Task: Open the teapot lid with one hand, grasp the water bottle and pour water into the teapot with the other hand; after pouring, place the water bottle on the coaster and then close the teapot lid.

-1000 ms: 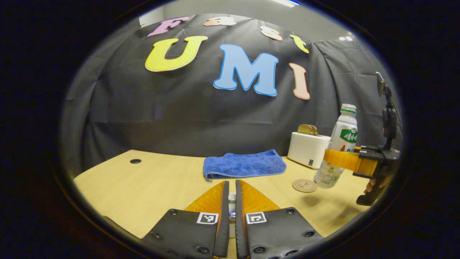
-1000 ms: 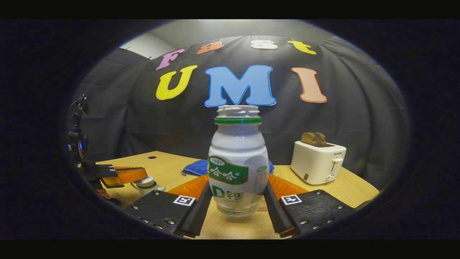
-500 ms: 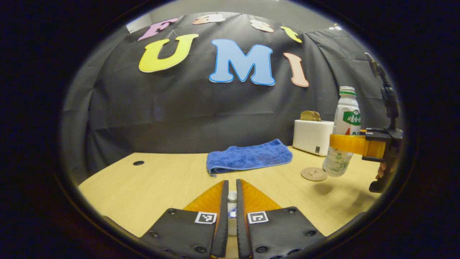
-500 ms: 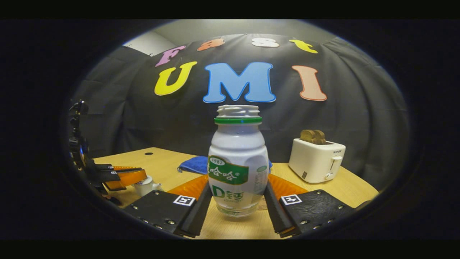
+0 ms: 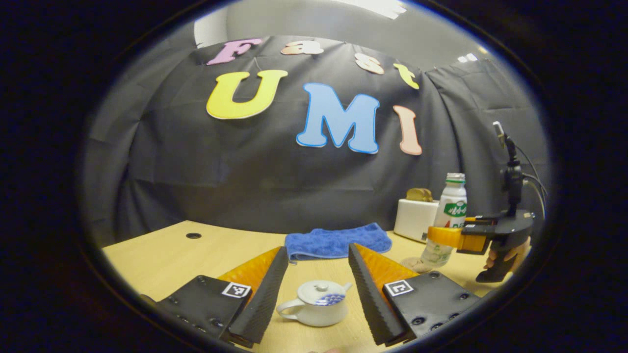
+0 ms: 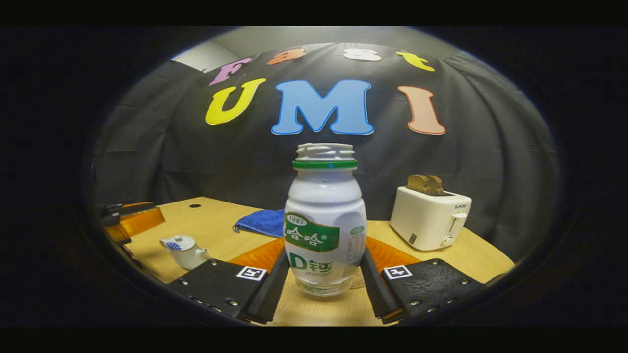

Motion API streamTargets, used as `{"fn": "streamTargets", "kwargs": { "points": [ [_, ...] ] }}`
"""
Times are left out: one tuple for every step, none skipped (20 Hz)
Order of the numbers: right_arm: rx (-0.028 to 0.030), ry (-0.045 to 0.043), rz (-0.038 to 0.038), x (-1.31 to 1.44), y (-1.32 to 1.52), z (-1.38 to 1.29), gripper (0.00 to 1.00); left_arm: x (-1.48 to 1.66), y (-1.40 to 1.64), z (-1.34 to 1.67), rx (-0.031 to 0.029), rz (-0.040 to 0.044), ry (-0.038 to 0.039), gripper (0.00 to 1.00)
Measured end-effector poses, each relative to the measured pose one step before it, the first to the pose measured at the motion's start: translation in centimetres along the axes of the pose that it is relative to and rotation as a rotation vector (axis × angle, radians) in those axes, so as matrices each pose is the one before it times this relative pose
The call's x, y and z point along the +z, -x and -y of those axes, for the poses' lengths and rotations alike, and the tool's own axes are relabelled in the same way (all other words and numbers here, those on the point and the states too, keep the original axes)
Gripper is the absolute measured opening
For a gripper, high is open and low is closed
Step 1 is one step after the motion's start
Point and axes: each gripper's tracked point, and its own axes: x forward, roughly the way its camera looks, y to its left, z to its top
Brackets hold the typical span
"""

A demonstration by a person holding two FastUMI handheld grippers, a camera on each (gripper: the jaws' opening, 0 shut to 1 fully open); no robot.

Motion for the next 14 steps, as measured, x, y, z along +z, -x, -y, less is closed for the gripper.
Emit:
{"fn": "streamTargets", "kwargs": {
  "points": [
    [-0.0048, -0.00386, -0.00848, 0.067, -0.589, 0.283, 0.72, 0.391, 0.171, -0.193, 0.00241, 0.01304, 0.01065, 0.8],
    [-0.00541, -0.00425, -0.00878, -0.213, -0.65, 0.238, 0.72, 0.191, 0.062, -0.136, 0.00437, 0.00975, 0.00753, 0.82],
    [-0.0054, 0.00001, -0.01304, -0.307, -0.836, 0.286, 0.72, 0.234, -0.021, -0.148, 0.00172, 0.00444, 0.00497, 0.84],
    [-0.01085, 0.00452, -0.01466, -0.467, -0.705, 0.491, 0.72, -0.098, 0.098, 0.125, -0.00656, -0.00027, 0.00498, 0.86],
    [-0.00964, 0.00088, -0.0114, -0.43, -0.791, 0.467, 0.72, -0.188, -0.11, 0.332, -0.01318, -0.00716, 0.00563, 0.87],
    [-0.00188, -0.00954, -0.01524, -0.491, -0.719, 0.236, 0.72, -0.221, -0.114, 0.336, -0.0094, -0.00822, 0.00274, 0.87],
    [-0.00139, -0.01736, -0.00715, -0.329, -0.657, 0.242, 0.72, -0.111, -0.027, 0.07, -0.00209, -0.00458, -0.00306, 0.87],
    [-0.00348, -0.01528, -0.00318, -0.258, -0.464, 0.22, 0.72, 0.032, -0.124, -0.091, 0.00321, -0.00116, -0.00689, 0.87],
    [-0.01717, -0.00157, -0.00393, -0.192, -0.533, 0.457, 0.72, 0.022, 0.015, -0.023, 0.00257, 0.00089, -0.00393, 0.87],
    [-0.0171, 0.00988, -0.00909, -0.589, -0.347, 0.554, 0.72, -0.082, 0.134, 0.069, -0.00027, 0.00057, -0.00066, 0.87],
    [-0.0238, 0.00636, -0.00486, -0.402, -0.211, 0.695, 0.72, -0.002, 0.074, 0.113, -0.00374, -0.00176, 0.00056, 0.87],
    [0.00334, -0.011, -0.00172, -0.187, -0.066, 0.166, 0.72, -0.285, -0.076, 0.137, -0.00167, -0.00594, -0.004, 0.87],
    [-0.00182, -0.01288, -0.00279, -0.074, -0.109, 0.113, 0.72, -0.194, -0.071, 0.128, 0.00167, -0.0071, -0.00838, 0.87],
    [0.00279, -0.00753, 0.00425, 0.036, 0.031, 0.041, 0.72, -0.034, -0.141, 0.149, -0.00031, -0.00579, -0.00997, 0.87]
  ]
}}
